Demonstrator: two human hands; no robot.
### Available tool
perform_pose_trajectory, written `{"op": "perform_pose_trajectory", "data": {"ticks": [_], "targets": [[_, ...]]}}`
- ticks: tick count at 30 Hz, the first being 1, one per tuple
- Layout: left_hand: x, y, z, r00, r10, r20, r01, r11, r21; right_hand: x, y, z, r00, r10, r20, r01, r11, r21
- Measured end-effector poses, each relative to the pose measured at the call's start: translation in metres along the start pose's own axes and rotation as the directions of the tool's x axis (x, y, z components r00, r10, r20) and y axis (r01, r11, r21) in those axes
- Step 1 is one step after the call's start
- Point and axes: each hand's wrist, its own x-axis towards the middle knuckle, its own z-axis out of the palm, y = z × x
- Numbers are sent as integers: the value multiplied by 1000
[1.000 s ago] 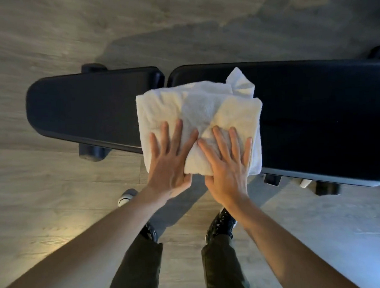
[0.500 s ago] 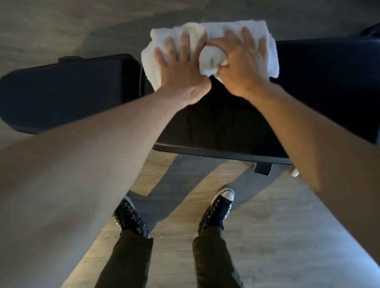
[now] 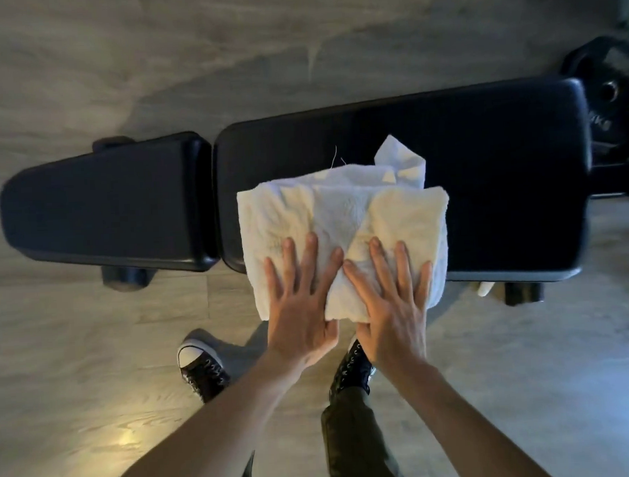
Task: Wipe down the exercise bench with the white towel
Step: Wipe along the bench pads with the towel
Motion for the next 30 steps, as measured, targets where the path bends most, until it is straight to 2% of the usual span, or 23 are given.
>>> {"op": "perform_pose_trajectory", "data": {"ticks": [4, 7, 12, 15, 18, 23, 30], "targets": [[30, -4, -18, 998, 47, 29, -46, 999, -25, 31, 12, -9, 1000, -17, 10, 17, 1000, -9], [79, -4, -39, 998, 57, 0, -57, 998, -20, 82, 28, -27, 1000, -7, 20, 8, 998, -60], [165, 20, -75, 999, -46, 2, 46, 999, -20, 174, 65, -63, 998, -62, 23, 64, 990, -123], [203, 35, -98, 991, -124, 40, 126, 991, -48, 216, 82, -83, 995, -65, 77, 71, 994, -78], [227, 43, -115, 989, -130, 68, 131, 991, -8, 241, 87, -91, 997, -56, 59, 59, 997, -58], [189, 53, -76, 995, -92, -36, 92, 996, 13, 187, 87, -76, 1000, -28, -4, 27, 998, -55], [105, 73, -32, 997, 56, -60, -57, 998, -12, 74, 78, -56, 995, 75, -67, -78, 995, -56]]}}
